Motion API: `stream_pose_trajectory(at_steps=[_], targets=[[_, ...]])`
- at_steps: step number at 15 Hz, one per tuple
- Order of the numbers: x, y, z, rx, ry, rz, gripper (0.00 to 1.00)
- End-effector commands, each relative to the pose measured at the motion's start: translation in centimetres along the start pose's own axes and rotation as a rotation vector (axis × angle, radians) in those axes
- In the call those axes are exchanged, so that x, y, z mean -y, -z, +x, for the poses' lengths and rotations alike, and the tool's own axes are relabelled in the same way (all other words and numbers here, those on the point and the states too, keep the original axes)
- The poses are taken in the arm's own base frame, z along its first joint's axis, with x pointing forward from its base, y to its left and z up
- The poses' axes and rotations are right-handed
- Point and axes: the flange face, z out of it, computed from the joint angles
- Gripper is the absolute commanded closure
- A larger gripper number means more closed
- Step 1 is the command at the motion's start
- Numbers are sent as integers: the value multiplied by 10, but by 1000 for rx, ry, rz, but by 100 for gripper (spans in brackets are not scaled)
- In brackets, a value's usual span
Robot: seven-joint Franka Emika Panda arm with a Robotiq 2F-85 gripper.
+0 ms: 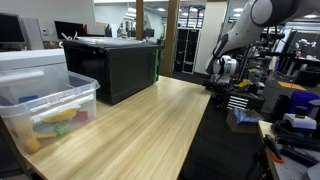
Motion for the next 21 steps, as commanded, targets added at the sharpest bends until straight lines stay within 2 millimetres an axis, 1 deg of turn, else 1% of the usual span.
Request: stream_pose_trajectory(at_steps=[1,4,5,7,8,9,13,17,21], targets=[[-34,-3,-18,19,-49,49,100],[-35,-3,-15,-20,-80,102,100],[-23,5,-9,-14,-82,139,100],[-14,3,-3,-22,-141,189,100],[-17,7,-3,-27,-167,218,100],[-27,10,-3,-51,-187,257,100],[-24,9,2,-107,-227,247,100],[-17,-1,1,-117,-266,255,100],[-16,-8,1,-114,-293,271,100]])
